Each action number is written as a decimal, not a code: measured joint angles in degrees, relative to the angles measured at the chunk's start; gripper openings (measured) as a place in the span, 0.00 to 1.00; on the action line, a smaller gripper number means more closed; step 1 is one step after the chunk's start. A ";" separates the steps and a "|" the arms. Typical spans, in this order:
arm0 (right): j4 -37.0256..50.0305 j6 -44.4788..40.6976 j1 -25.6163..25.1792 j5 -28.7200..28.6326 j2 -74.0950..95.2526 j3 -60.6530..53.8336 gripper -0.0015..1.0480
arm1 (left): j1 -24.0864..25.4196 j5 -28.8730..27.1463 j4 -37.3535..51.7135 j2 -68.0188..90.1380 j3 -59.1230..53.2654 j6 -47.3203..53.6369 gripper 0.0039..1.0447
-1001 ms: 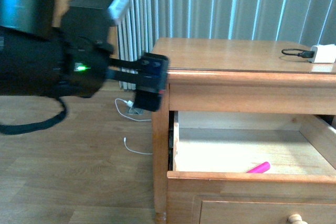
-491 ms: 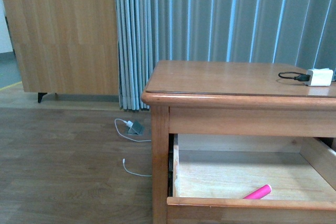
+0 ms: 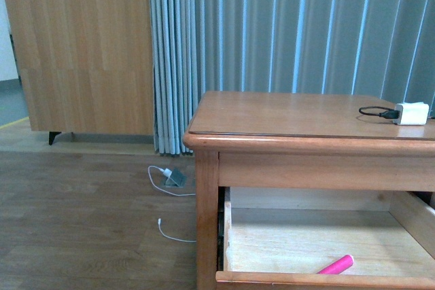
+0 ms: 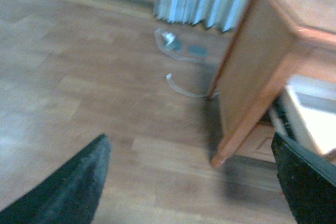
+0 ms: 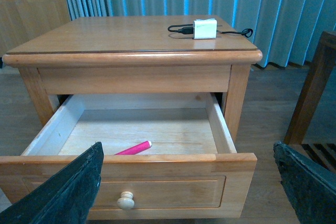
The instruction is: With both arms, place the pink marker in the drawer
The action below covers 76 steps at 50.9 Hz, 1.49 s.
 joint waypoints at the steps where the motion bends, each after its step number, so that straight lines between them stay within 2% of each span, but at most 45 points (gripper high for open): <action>1: 0.00 0.00 0.00 0.00 0.00 0.00 0.92 | 1.73 3.48 1.29 -1.36 -1.01 1.11 0.86; 3: 0.00 0.00 0.00 0.00 0.00 0.00 0.92 | 4.48 8.57 2.40 -4.63 -2.80 4.04 0.80; 5: 0.00 0.00 0.00 0.02 0.00 0.00 0.92 | 6.01 10.93 2.86 -7.13 -3.63 6.27 0.73; 24: 0.00 0.00 -0.02 0.00 0.00 0.00 0.92 | 6.95 12.24 3.85 -10.54 -6.99 10.86 0.04; 62: 0.00 -0.02 -0.02 -0.02 0.00 -0.04 0.92 | 6.99 12.33 4.28 -13.53 -9.22 11.21 0.04; 70: 0.00 -0.22 -0.02 0.13 0.00 -0.04 0.92 | 6.99 12.33 4.28 -13.53 -9.22 11.19 0.28; 76: -2.64 -8.09 -2.78 -2.05 2.01 0.55 0.92 | 6.99 12.33 4.28 -13.53 -9.22 11.19 0.49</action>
